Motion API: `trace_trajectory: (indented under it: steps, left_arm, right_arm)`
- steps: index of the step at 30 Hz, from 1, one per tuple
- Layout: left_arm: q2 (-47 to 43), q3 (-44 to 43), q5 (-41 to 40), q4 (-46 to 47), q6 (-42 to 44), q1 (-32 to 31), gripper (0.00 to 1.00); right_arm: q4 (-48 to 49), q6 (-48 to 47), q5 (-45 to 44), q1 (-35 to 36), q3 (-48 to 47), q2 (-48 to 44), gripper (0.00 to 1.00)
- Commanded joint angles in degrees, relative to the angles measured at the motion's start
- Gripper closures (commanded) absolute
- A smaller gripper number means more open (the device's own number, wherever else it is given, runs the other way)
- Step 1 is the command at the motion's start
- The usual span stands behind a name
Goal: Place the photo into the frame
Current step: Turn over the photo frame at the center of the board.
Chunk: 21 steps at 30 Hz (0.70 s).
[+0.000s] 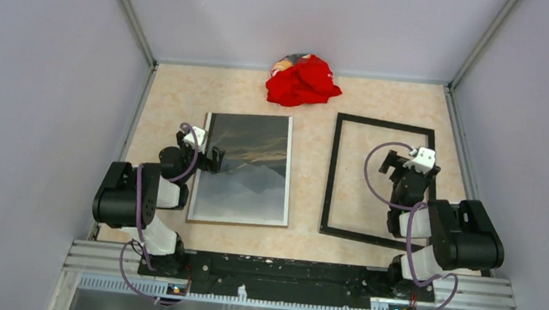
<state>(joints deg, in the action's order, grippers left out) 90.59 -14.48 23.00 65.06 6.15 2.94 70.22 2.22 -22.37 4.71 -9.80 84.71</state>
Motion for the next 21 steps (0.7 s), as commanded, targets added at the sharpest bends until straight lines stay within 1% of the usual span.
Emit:
trace_trajectory:
  steps: [1, 8, 10, 11, 12, 13, 14, 16, 17, 19, 20, 21]
  left_arm:
    - [-1.09, -0.73, 0.02, 2.68, 0.9, -0.22, 0.02]
    - [-1.14, -0.82, -0.28, 2.27, 1.12, -0.57, 0.01]
    - [-2.21, -0.25, -1.23, 2.77, 0.03, -0.25, 0.01]
    - [-2.79, -0.43, -1.51, 1.73, -0.23, -0.09, 0.01]
    - [-3.2, -0.77, -2.16, 1.11, -0.42, -0.08, 0.01]
    - [-3.43, -1.99, -2.46, 0.96, -1.44, 0.04, 0.01]
    - [-4.56, -5.24, -2.29, -5.39, -2.48, 0.7, 0.01]
    - [-7.05, -15.45, -4.3, -24.37, -3.48, 1.83, 0.01]
    - [-7.11, -21.28, -4.07, -33.82, -3.19, 2.34, 0.01]
    - [-5.4, -32.25, -1.84, -49.64, -1.97, 3.28, 0.02]
    - [-4.42, -37.08, -0.12, -56.92, -1.6, 3.89, 0.02]
    - [-3.32, -42.14, 3.1, -63.02, -0.98, 4.62, 0.01]
  right_arm:
    - [1.85, 0.71, 0.85, -0.32, 0.14, -1.08, 0.01]
    - [1.55, 0.43, -0.2, -0.12, -0.15, -1.43, 0.01]
    - [-5.15, -0.71, -0.68, 0.95, -1.79, -5.21, 0.01]
    - [-10.97, -1.05, -3.29, 2.0, -4.01, -7.6, 0.01]
    - [-19.07, -0.4, -5.78, 2.96, -7.28, -10.27, 0.01]
    - [-26.94, 2.86, -7.45, 3.2, -11.02, -12.42, 0.01]
    - [-35.03, 7.71, -9.65, 3.22, -14.77, -14.18, 0.01]
    - [-46.11, 15.06, -8.76, 3.01, -20.55, -17.53, 0.01]
    - [-49.73, 18.71, -6.48, 2.46, -22.44, -18.64, 0.01]
    - [-58.72, 32.99, -3.22, 0.61, -25.6, -20.14, 0.01]
    - [-61.49, 35.67, 1.15, -0.95, -26.25, -20.65, 0.01]
    - [-62.99, 36.14, 4.99, -1.73, -26.58, -21.06, 0.01]
